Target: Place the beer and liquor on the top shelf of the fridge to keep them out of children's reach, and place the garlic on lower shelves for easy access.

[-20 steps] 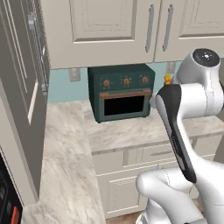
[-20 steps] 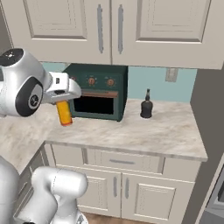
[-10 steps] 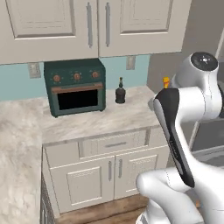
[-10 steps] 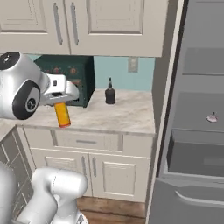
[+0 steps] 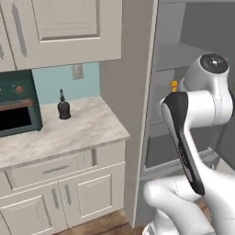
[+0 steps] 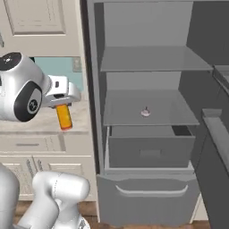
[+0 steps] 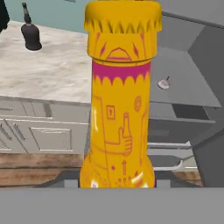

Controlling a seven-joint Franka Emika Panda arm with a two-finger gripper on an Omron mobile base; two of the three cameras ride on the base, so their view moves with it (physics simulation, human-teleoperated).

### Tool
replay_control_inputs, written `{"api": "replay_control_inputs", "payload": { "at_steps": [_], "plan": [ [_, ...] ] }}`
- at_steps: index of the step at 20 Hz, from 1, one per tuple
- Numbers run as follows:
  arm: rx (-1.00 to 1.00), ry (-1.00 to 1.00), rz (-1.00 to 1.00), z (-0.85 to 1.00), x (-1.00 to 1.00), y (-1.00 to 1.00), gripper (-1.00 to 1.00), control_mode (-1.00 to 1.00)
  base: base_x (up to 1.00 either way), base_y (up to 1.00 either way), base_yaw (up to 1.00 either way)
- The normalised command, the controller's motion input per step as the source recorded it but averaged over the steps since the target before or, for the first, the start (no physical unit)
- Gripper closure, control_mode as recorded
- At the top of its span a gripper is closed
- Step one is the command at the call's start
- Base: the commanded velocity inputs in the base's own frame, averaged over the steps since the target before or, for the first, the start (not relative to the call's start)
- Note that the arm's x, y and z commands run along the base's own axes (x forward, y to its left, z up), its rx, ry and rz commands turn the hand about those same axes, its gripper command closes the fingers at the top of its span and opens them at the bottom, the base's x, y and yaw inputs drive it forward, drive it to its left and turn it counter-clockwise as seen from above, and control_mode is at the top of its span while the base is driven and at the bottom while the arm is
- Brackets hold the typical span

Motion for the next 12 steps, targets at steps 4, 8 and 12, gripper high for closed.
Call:
{"api": "replay_control_inputs", "payload": {
  "at_steps": [4, 8, 12],
  "plan": [
    [0.00, 0.00, 0.00, 0.00, 0.00, 0.00, 1.00, 1.00, 0.17, -0.99, -0.17],
    [0.00, 0.00, 0.00, 0.00, 0.00, 0.00, 1.00, 1.00, 0.11, -0.81, -0.10],
    [0.00, 0.00, 0.00, 0.00, 0.00, 0.00, 1.00, 1.00, 0.36, -0.32, 0.05]
  ]
}}
